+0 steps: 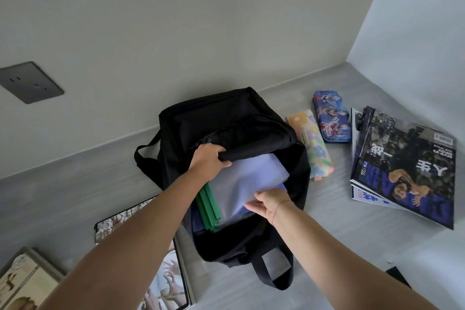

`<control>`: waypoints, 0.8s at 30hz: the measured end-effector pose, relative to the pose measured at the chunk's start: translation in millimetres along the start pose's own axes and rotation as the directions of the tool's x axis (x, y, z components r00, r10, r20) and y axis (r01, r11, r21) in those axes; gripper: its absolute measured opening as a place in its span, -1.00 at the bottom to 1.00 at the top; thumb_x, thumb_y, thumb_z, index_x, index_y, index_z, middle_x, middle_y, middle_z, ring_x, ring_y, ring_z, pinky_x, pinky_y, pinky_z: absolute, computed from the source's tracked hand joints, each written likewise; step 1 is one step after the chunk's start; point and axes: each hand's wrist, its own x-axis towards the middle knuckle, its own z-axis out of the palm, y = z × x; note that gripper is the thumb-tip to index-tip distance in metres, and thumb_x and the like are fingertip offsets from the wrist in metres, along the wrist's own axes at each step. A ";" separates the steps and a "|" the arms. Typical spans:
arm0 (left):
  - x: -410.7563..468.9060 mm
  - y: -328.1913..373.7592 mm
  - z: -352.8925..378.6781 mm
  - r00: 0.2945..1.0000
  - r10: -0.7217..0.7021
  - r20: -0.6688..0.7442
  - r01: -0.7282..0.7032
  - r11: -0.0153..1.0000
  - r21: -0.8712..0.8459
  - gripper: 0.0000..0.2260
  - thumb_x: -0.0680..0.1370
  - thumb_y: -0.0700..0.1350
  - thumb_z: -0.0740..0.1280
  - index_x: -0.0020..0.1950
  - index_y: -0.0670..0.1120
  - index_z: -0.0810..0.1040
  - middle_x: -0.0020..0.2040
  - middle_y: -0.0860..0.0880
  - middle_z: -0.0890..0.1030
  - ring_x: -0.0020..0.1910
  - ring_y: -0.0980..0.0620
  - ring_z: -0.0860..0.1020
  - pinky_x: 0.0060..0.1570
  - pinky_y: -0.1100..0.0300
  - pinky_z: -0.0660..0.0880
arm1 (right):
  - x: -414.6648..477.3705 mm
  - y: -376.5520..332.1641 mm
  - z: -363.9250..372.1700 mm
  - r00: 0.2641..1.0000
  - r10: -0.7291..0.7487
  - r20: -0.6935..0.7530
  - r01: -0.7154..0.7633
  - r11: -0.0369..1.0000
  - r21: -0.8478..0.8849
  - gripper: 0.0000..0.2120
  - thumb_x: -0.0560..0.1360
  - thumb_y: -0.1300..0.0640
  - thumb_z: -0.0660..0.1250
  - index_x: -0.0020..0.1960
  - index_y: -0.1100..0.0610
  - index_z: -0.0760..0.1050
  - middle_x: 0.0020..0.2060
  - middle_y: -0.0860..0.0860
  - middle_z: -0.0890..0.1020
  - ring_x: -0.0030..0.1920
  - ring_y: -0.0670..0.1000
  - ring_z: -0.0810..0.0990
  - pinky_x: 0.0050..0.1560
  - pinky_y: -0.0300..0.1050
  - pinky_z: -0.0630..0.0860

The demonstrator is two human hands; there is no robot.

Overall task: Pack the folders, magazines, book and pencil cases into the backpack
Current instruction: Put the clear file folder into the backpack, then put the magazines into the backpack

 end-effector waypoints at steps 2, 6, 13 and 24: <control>3.0 1.1 -5.5 0.999 0.001 0.038 0.000 1.000 -0.030 -0.79 0.42 -0.08 0.48 0.02 -0.10 0.65 -0.17 -0.07 0.61 -0.17 0.00 0.56 -0.19 0.22 0.44 | -1.4 -4.0 12.5 1.000 -0.022 0.009 0.022 1.000 0.001 -0.76 0.56 0.36 0.20 0.19 0.43 0.44 -0.26 0.20 0.59 -0.29 0.10 0.61 0.07 0.00 0.59; 6.7 0.6 -13.1 0.997 0.011 0.071 -0.006 0.997 -0.075 -0.75 0.39 -0.10 0.51 0.04 -0.12 0.66 -0.10 -0.11 0.66 -0.09 -0.04 0.61 -0.10 0.18 0.52 | 3.0 -13.8 36.5 0.987 -0.155 0.037 0.158 0.978 -0.137 -0.67 0.54 0.37 0.20 0.30 0.38 0.36 0.13 0.30 0.56 0.06 0.21 0.63 -0.07 -0.08 0.64; -2.1 -3.5 -2.8 0.987 0.054 0.152 -0.050 0.998 -0.031 -0.56 0.35 0.00 0.52 0.19 -0.03 0.56 0.14 -0.04 0.53 0.12 -0.01 0.52 0.15 0.14 0.46 | -20.0 -15.4 -17.3 0.988 0.077 0.133 -0.024 0.932 -0.363 -0.81 0.60 0.21 0.16 0.10 0.34 0.39 -0.19 0.21 0.56 -0.13 0.15 0.60 0.00 0.05 0.58; 12.4 128.3 30.4 0.992 0.080 0.095 -0.025 0.877 -0.479 -0.77 0.54 -0.07 0.32 0.14 -0.12 0.58 0.09 -0.03 0.62 0.08 0.05 0.56 0.12 0.23 0.44 | -16.7 -122.6 -124.5 0.738 -0.666 -0.113 0.457 0.615 -0.642 -0.81 0.53 0.21 0.21 0.07 0.18 0.55 0.02 0.08 0.57 0.01 0.07 0.53 -0.08 -0.17 0.42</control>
